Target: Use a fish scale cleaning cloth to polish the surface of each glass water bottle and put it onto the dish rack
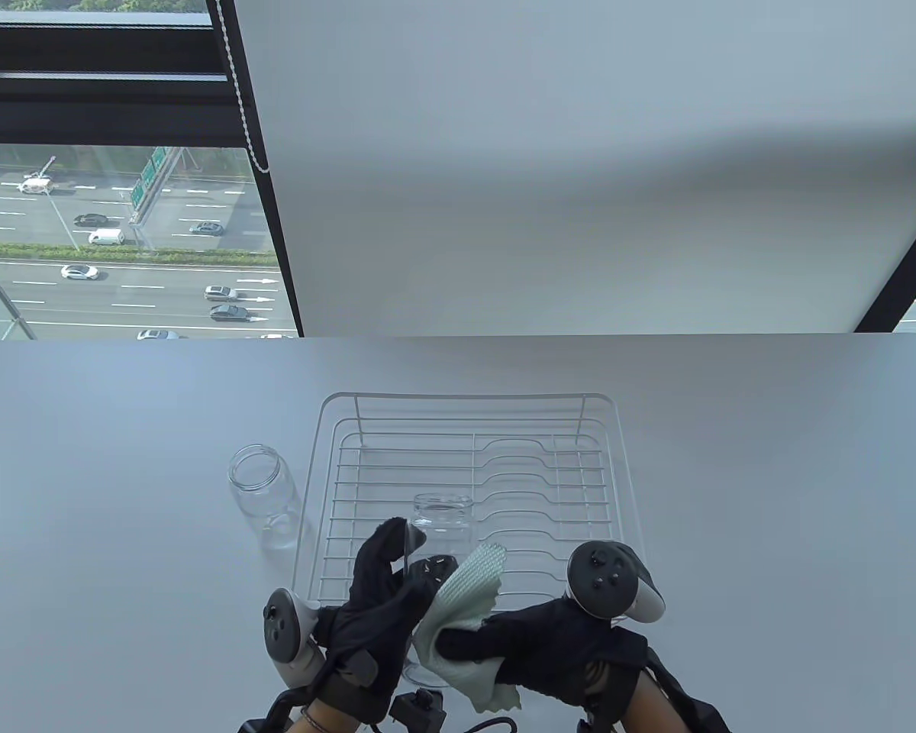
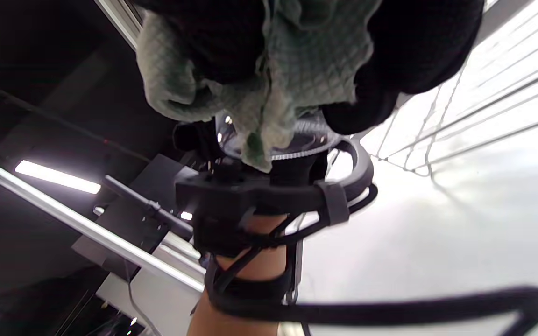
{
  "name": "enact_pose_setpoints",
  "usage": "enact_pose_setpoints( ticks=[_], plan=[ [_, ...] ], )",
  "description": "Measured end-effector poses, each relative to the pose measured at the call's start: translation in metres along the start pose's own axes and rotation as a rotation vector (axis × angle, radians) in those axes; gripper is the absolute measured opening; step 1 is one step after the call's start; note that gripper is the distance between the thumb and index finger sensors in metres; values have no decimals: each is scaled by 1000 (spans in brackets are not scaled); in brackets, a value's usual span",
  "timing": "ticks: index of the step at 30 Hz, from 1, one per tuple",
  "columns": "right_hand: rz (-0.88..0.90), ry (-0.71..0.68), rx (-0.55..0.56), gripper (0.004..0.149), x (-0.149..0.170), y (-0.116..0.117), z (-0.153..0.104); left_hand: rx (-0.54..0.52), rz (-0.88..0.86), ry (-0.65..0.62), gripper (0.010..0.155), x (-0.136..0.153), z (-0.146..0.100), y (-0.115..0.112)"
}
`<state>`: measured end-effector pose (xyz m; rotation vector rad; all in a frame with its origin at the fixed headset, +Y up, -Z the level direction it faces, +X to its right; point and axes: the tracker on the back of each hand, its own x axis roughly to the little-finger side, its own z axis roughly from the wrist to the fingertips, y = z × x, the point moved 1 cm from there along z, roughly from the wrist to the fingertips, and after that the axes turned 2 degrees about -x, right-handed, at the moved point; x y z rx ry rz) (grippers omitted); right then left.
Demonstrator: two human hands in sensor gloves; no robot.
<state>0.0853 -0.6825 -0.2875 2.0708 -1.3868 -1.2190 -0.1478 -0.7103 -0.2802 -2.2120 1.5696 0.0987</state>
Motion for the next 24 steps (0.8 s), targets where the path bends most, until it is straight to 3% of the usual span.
enact_pose_setpoints(
  ticks=[2,4,6,9,10,13,16,18,20,23,24],
  plan=[
    [18,-11,190,55,1,-6,-5,5,-21,16,88,2,-1,-2],
    [27,-9,267,56,2,-8,-8,14,-18,15,88,2,-1,-4],
    [47,-22,144,55,3,-7,-5,10,-5,-7,87,1,-1,-3],
    [113,26,-170,53,6,6,2,-12,-16,-14,87,0,0,-1],
    [115,39,-206,53,6,8,3,-9,-14,-14,87,0,0,-1],
    [54,17,-107,52,3,4,1,-7,-10,-2,87,0,0,-1],
    [22,-8,181,54,1,-7,-7,17,-4,20,87,2,-1,-5],
    [35,-16,276,55,2,-9,-10,28,-3,20,87,2,-1,-6],
    [55,-18,176,55,3,-8,-7,14,-6,5,86,2,-1,-6],
    [75,-1,-138,51,4,6,2,-21,-35,-10,86,0,0,-2],
    [71,11,-172,51,4,9,3,-18,-30,-12,86,-1,0,-2]
  ],
)
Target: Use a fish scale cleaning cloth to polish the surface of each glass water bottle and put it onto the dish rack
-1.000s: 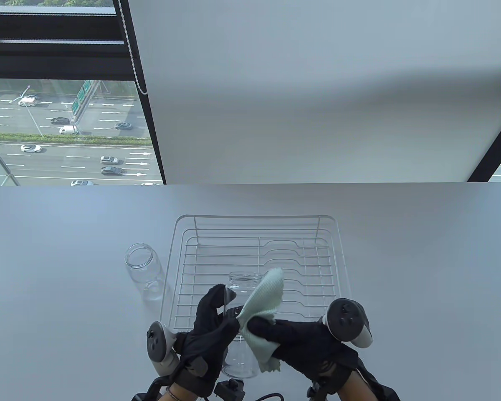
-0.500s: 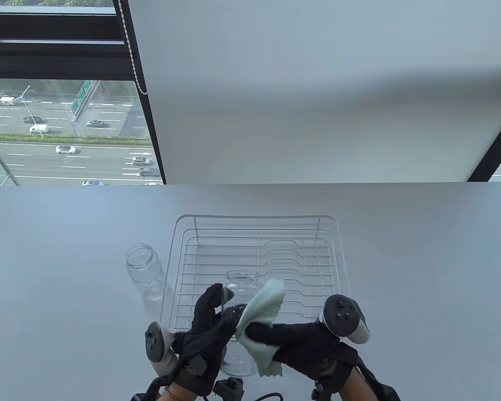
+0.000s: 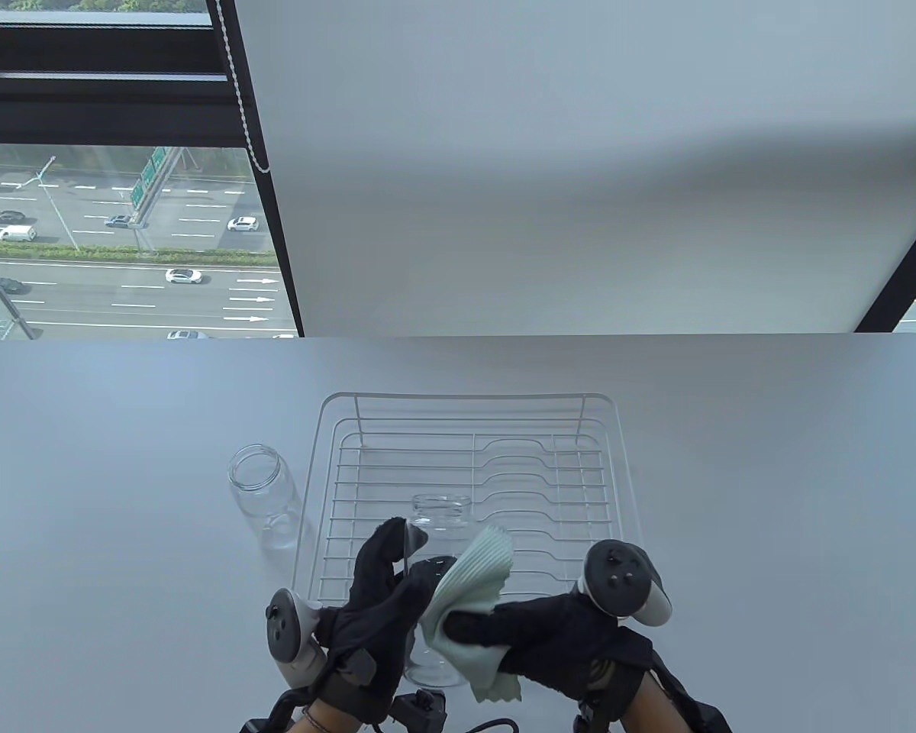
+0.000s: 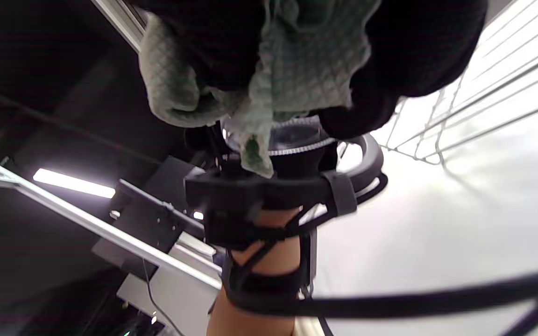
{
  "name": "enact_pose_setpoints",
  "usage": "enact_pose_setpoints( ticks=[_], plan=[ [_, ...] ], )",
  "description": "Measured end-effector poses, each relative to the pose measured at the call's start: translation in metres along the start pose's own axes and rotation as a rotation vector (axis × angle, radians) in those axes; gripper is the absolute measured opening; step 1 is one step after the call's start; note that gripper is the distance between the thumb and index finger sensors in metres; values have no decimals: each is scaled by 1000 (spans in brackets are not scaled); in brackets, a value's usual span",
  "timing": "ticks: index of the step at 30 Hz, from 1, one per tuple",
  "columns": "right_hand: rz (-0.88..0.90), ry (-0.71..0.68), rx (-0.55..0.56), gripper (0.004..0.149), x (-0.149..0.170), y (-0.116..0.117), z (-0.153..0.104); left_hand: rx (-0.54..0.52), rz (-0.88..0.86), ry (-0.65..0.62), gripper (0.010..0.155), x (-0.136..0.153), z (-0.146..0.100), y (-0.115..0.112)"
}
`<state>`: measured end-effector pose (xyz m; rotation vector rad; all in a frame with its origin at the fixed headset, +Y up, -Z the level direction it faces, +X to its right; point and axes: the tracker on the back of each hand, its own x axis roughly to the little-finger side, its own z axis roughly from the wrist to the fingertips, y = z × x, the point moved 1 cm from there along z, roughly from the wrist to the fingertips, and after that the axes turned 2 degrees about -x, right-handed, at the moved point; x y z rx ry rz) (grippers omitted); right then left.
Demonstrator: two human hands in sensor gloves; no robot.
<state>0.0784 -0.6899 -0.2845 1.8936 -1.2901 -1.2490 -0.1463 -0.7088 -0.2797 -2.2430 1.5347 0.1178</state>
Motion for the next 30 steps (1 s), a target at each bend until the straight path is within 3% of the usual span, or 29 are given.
enact_pose_setpoints(
  ticks=[3,5,7,9,10,12,13,16,18,20,22,24,27,30],
  plan=[
    [-16,-23,103,51,-2,-5,-1,0,4,11,86,0,-1,1],
    [-62,-49,356,54,-4,-13,-10,11,5,20,86,0,0,-2],
    [-65,-51,481,55,-4,-15,-14,32,26,19,86,0,1,-4],
    [-31,-60,299,53,-3,-13,-10,24,13,12,85,0,0,-4],
    [-2,-48,144,52,-2,-9,-5,12,-3,11,85,-1,0,-3],
    [26,-6,-5,50,1,1,2,-20,-10,-14,87,-4,1,0],
    [30,-3,-13,51,1,4,4,-24,6,-28,91,-4,1,2],
    [-38,-31,110,54,-3,-1,1,-50,-34,-4,93,-6,2,5],
    [-65,-117,337,55,-8,-10,-7,38,-17,2,87,-9,4,-3],
    [-55,-198,474,57,-12,-17,-18,152,-24,19,84,-14,6,-11],
    [-100,-220,524,57,-16,-21,-26,193,84,9,84,-23,9,-13],
    [-117,-227,572,57,-18,-25,-31,320,219,80,91,-29,14,-12],
    [-93,-237,589,58,-17,-26,-33,570,199,292,102,-27,14,-18],
    [-120,-210,599,59,-14,-27,-33,615,205,326,112,-30,17,-20]
  ],
)
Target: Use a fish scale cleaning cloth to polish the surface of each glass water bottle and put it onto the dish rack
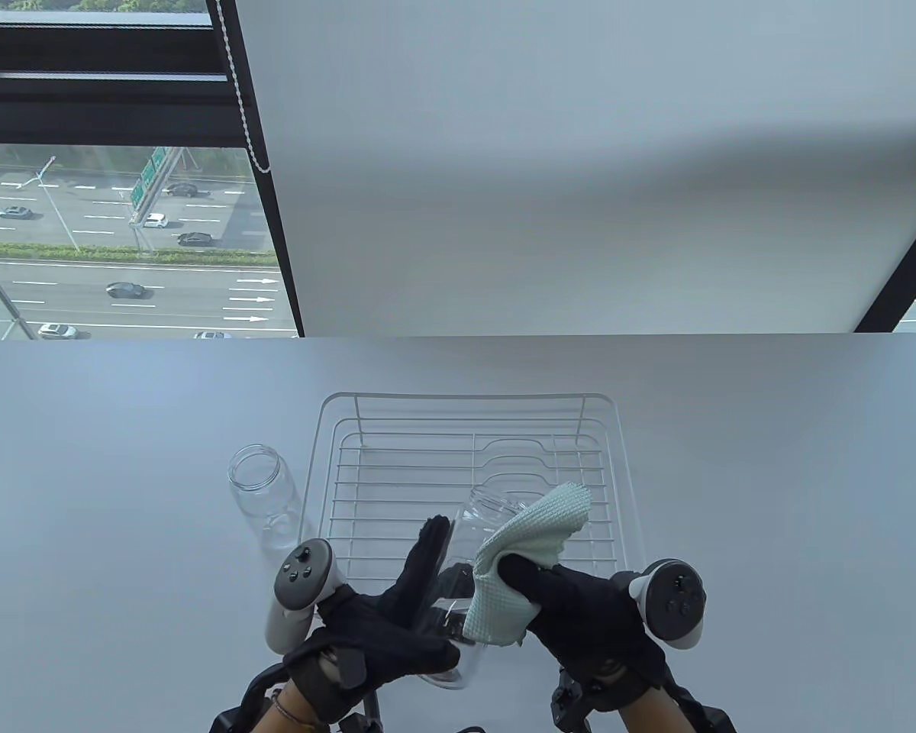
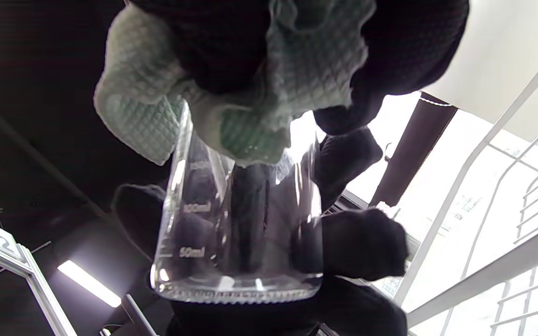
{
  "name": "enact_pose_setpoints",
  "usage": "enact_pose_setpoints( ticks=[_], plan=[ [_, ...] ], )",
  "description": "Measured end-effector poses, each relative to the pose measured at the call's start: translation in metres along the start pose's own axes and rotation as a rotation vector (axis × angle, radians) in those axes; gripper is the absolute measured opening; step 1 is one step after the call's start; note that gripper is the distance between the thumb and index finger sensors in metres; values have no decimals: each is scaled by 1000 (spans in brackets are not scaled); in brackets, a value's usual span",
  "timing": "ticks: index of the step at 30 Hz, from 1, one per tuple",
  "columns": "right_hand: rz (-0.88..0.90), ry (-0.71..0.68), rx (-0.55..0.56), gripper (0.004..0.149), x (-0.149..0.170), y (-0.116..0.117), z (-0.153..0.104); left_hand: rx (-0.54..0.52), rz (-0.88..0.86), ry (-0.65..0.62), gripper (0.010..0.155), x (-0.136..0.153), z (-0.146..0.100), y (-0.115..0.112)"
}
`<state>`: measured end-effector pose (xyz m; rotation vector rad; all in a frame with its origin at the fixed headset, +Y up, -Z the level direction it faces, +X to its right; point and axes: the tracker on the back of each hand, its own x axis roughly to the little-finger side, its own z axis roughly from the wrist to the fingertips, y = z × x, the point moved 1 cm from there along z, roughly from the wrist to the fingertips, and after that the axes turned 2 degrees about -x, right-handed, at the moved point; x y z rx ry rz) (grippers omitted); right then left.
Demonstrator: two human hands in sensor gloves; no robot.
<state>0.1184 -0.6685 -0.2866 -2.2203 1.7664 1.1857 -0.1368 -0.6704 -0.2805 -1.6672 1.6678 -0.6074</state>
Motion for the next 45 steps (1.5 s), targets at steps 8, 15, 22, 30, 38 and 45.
enact_pose_setpoints(
  ticks=[8,15,22,30,38,45],
  plan=[
    [9,43,130,57,9,-18,-7,-571,691,53,89,-63,-16,19],
    [11,57,190,56,13,-28,-11,-834,902,-64,77,-61,-2,20],
    [2,66,187,55,14,-30,-12,-743,980,-84,85,-33,15,21],
    [-16,71,174,55,13,-27,-11,-668,1052,-133,76,-25,26,11],
    [20,86,178,55,16,-24,-10,-639,1082,-139,75,-20,28,5],
    [9,88,175,55,15,-24,-10,-590,1063,-70,81,-15,28,6]
  ],
)
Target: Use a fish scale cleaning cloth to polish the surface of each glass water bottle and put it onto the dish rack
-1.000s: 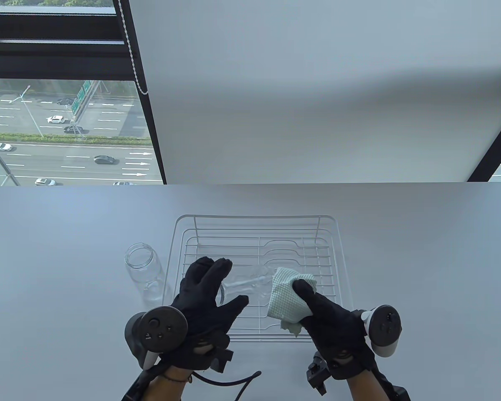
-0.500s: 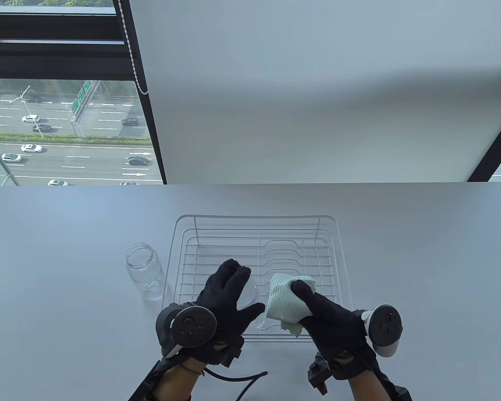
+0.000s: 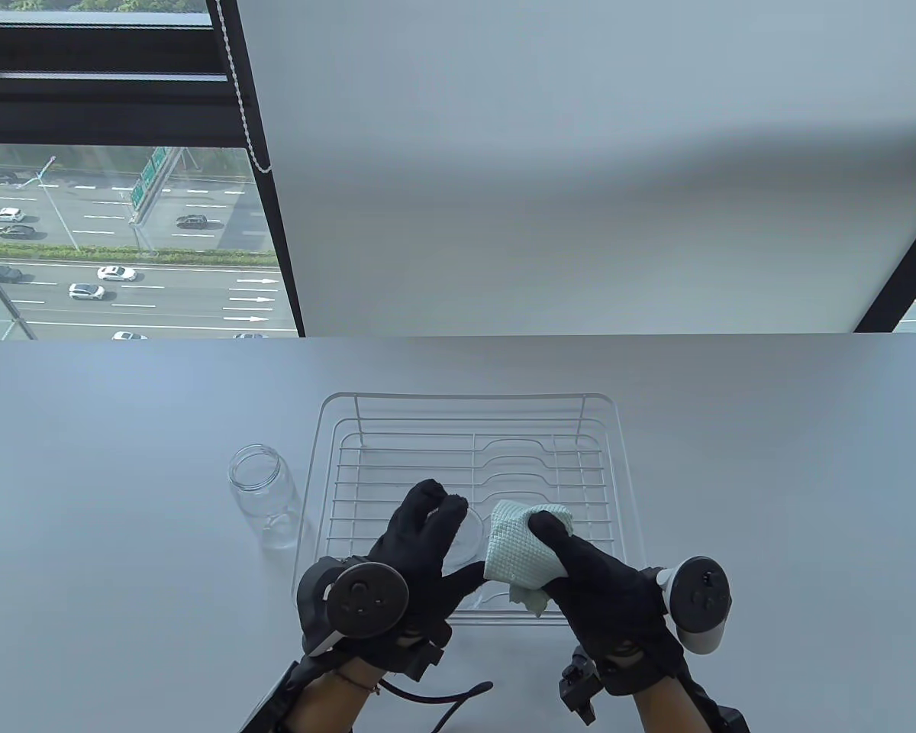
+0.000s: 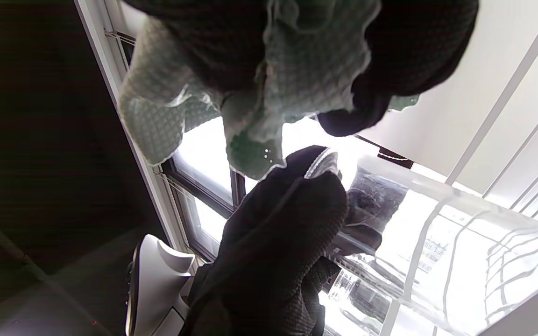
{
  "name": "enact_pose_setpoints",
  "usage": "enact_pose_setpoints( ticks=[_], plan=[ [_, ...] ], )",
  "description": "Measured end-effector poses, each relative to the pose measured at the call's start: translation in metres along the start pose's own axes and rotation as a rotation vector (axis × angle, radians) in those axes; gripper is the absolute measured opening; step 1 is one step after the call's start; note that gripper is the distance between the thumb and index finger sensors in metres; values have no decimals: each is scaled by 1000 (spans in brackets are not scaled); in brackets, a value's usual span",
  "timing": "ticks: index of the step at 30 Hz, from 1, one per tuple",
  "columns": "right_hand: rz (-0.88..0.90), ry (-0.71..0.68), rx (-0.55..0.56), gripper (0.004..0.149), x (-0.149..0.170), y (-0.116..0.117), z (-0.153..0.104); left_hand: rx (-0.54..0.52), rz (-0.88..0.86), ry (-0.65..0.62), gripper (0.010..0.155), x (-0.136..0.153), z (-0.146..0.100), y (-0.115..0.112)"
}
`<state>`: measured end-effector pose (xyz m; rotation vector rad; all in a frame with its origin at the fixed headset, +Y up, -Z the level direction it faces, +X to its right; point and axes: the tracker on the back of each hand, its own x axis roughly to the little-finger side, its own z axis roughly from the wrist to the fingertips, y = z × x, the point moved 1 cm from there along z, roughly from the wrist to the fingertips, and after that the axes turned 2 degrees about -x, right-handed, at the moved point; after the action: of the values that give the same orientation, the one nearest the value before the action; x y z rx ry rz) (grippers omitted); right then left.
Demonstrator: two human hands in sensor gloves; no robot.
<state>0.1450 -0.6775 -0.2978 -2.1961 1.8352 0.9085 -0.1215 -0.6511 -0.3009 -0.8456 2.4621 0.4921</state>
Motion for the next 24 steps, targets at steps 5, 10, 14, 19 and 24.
enact_pose_setpoints(
  ticks=[5,10,14,19,24],
  plan=[
    [-8,3,-10,55,0,2,0,33,-66,29,90,7,-5,13],
    [-3,5,-6,55,1,0,0,-379,-110,52,81,43,-19,102],
    [16,6,4,55,1,-1,1,-468,-91,346,96,128,-48,127],
    [14,7,4,55,1,0,1,-241,-453,467,117,224,-73,91],
    [17,12,-8,55,1,1,1,-111,-630,512,122,255,-72,63]
  ],
)
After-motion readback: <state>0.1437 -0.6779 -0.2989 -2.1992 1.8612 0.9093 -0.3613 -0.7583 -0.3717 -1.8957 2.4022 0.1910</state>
